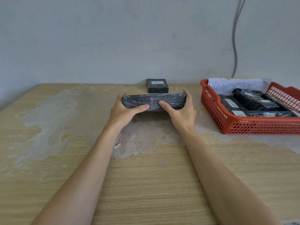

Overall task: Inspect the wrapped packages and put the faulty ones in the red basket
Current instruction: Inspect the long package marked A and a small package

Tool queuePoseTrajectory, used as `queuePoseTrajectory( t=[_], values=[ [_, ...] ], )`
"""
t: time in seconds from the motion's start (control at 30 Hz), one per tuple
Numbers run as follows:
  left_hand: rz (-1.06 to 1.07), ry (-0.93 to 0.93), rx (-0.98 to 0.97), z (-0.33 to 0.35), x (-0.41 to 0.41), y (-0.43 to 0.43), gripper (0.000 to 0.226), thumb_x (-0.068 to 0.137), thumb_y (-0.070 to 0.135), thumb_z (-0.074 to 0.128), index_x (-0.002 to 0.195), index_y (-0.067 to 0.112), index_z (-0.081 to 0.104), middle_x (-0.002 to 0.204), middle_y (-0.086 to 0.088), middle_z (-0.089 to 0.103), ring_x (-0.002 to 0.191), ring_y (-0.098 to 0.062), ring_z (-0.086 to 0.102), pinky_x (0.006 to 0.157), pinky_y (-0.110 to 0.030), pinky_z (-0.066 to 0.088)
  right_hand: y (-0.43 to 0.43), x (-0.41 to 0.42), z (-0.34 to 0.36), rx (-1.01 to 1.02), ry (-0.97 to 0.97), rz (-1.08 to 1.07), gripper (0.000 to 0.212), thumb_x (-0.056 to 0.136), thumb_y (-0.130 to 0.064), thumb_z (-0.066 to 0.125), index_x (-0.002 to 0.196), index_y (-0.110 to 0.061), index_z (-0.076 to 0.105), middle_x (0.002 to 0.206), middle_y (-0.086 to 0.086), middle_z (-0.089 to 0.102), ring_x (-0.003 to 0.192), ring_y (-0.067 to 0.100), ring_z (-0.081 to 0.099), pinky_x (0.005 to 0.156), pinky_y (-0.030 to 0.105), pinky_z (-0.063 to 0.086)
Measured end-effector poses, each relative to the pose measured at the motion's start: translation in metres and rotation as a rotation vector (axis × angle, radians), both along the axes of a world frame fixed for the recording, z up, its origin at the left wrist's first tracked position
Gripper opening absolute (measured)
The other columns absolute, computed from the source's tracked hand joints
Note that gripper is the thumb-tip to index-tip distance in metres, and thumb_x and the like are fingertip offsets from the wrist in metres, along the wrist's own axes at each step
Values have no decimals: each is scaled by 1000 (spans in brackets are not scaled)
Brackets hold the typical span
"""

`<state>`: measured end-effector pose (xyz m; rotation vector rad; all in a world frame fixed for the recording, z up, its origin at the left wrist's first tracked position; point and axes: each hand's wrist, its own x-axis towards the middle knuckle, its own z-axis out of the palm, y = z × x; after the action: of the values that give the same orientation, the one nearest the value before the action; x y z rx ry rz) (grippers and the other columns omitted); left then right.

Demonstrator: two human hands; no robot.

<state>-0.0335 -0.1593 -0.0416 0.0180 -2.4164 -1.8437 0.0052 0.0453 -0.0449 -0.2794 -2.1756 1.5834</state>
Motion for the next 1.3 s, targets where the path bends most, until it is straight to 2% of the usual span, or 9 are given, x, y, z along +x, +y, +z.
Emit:
queuePoseTrajectory(
  t=[0.1,0.2,0.33,0.47,0.6,0.77,0.93,1.1,1.3],
  values=[
    [-34,-20,24,0,-3,-4,103,75,61,88,159,37,34,148,8,54,133,-16,53,111,-34,39,3,1,2,-32,39,30,79,98,-60,65,165,-37,30,167,0,42,156,25,34,128,46,28],
    [-95,-64,93,2,-5,-11,89,98,66,58,168,36,12,175,0,22,157,-27,31,126,-54,29,4,1,4,-31,48,27,63,108,-39,56,165,-32,30,169,-4,39,155,24,34,125,40,25],
    [-117,-59,65,6,-1,-15,78,108,65,34,169,37,-6,179,7,2,162,-24,19,127,-57,28,8,-2,2,-172,90,40,33,108,-39,52,139,-29,47,124,-4,67,118,17,63,109,59,52],
    [-102,-5,58,4,-1,-13,70,111,62,20,170,33,-3,178,11,1,163,-17,15,128,-53,30,11,-8,-1,-175,117,-32,13,109,-31,52,121,-32,58,107,-10,73,102,11,68,99,59,58],
    [-88,13,86,5,0,-7,67,106,68,35,159,27,28,166,3,36,151,-20,38,124,-52,34,8,-11,-4,-68,102,-96,20,108,-44,50,123,-34,59,101,-9,72,102,18,71,95,57,59],
    [-158,101,113,1,1,-6,71,85,55,80,144,30,48,129,17,66,120,-1,61,103,-22,43,7,-9,0,-48,89,-241,38,106,-59,51,124,-26,56,105,-3,76,90,13,67,101,47,50],
    [29,162,97,-3,1,0,55,94,59,71,134,25,57,121,9,71,112,-9,68,105,-38,54,-4,-2,4,12,100,-104,81,84,-72,74,142,-24,44,132,-10,55,128,15,52,112,39,41],
    [-3,181,134,2,10,13,66,84,57,81,138,29,54,122,13,73,112,-3,69,96,-22,52,0,0,7,-27,135,-111,98,73,-57,92,143,-18,35,124,-10,58,112,9,58,89,11,41],
    [215,163,82,4,16,25,69,77,50,90,130,26,53,108,13,71,100,-7,70,91,-32,58,-4,-3,2,66,83,-77,117,65,-70,91,153,-20,33,141,-5,59,131,16,56,104,29,42]
  ],
)
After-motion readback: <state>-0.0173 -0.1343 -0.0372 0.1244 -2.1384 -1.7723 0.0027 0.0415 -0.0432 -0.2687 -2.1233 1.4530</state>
